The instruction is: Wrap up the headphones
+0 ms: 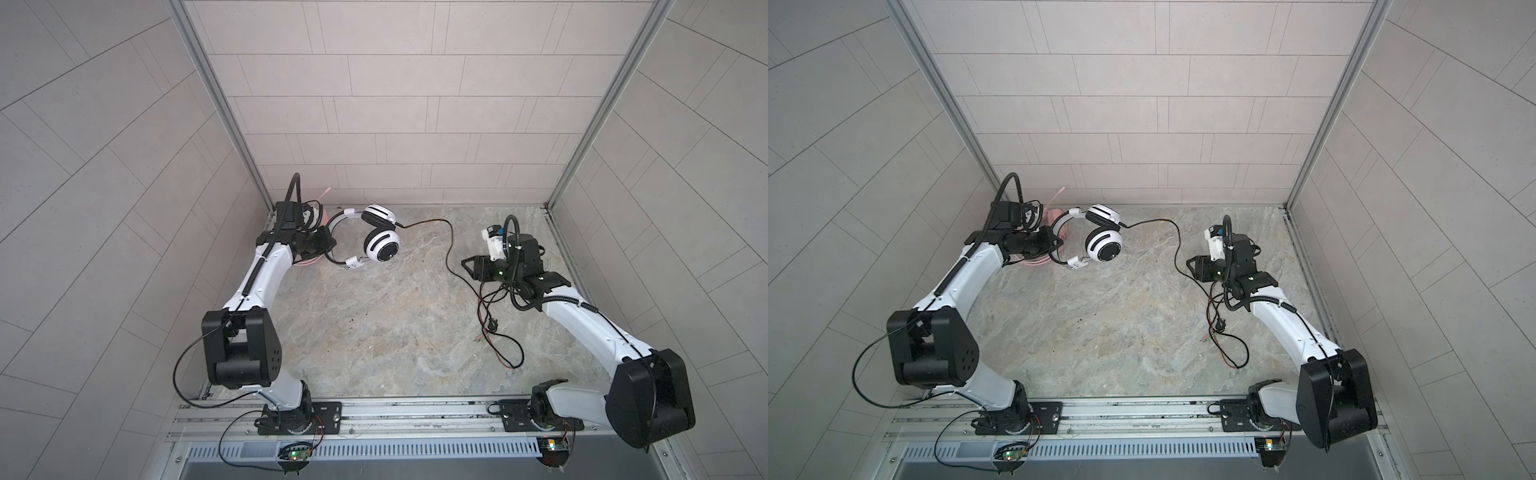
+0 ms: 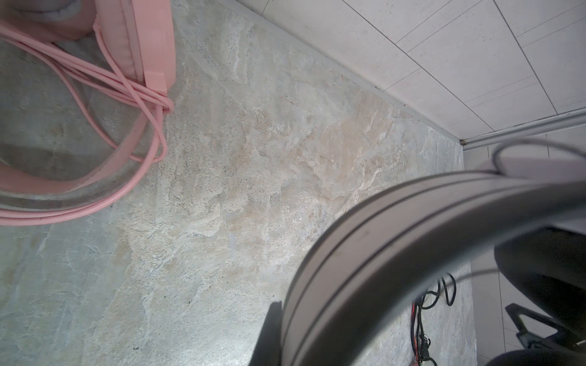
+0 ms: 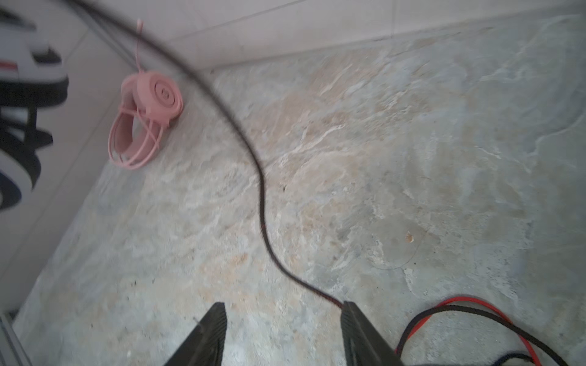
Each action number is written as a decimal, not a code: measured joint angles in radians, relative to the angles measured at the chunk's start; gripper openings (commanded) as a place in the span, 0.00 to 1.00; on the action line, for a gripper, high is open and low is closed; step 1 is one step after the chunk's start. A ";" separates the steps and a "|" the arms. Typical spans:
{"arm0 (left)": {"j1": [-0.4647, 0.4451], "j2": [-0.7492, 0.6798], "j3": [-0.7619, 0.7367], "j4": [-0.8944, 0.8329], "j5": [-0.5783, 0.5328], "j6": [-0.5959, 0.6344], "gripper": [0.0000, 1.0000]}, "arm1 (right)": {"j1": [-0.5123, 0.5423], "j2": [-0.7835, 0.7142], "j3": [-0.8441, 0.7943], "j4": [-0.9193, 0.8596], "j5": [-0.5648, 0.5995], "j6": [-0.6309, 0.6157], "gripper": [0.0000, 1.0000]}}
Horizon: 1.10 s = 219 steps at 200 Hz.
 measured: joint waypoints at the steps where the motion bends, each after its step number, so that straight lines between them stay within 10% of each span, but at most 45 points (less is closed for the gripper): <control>1: 0.000 0.000 0.000 0.000 0.000 0.000 0.00 | 0.000 0.000 0.000 0.000 0.000 0.002 0.69; 174: 0.000 -0.068 0.184 -0.060 -0.017 0.017 0.00 | 0.099 0.414 0.198 -0.207 0.183 -0.108 0.74; 219: 0.000 -0.085 0.185 -0.086 0.002 0.019 0.00 | 0.103 0.521 0.267 -0.203 0.210 -0.131 0.50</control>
